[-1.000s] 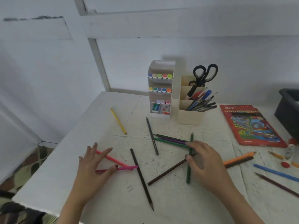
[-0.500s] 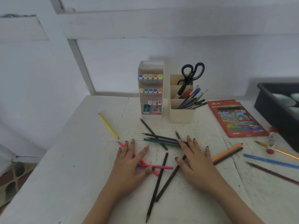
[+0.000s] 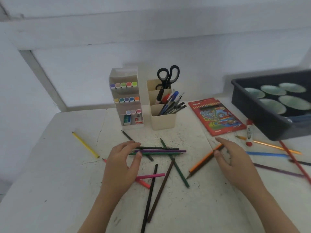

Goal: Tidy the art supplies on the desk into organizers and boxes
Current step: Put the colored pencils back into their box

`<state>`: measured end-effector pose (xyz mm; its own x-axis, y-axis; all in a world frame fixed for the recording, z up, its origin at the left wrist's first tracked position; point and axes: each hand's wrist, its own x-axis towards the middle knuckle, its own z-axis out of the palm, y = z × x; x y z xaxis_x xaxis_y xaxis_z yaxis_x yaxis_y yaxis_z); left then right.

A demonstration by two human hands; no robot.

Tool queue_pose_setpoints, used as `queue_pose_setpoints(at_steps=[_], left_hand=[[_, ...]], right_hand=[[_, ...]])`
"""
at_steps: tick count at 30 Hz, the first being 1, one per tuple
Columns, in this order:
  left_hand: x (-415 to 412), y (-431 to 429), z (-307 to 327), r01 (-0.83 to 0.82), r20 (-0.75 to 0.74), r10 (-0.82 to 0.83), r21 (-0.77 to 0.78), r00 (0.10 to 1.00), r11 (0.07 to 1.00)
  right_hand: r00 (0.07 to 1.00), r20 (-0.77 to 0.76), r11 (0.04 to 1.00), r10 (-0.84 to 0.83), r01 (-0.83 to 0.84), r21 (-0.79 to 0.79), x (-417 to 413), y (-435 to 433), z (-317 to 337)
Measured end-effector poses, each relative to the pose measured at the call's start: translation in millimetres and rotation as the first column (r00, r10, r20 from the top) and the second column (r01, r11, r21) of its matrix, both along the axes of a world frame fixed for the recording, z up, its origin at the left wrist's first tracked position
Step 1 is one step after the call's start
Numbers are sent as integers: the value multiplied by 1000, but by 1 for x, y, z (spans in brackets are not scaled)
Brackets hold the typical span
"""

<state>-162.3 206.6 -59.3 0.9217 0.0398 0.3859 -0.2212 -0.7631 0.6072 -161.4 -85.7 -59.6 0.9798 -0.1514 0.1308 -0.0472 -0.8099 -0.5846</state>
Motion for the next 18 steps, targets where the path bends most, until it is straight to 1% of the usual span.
queue_pose_setpoints(at_steps=[3,6,8,11,14,15,18], left_hand=[[8,-30,6,67,13,-67,-51,998,996],[16,-60,8,178,-46,-184,-111,982,978],[24,-82,9,237,-98,-259,-191,961,953],[38,-118,10,243,-204,-320,-330,925,912],[50,-155,10,241,-271,-339,-340,901,909],[52,-166,10,240,-283,-344,-344,895,908],[55,-190,12,247,-296,-362,-361,884,899]], right_hand=[[995,57,996,-79,76,51,-6,-17,-5],[989,33,990,-143,142,22,-8,-35,-11],[987,9,987,-160,160,2,-4,-46,-10],[978,-13,977,-209,208,-48,11,-59,-7],[941,87,934,-327,336,-118,26,-73,-2],[933,84,924,-349,358,-131,31,-78,0],[937,-66,937,-344,338,-88,45,-88,4]])
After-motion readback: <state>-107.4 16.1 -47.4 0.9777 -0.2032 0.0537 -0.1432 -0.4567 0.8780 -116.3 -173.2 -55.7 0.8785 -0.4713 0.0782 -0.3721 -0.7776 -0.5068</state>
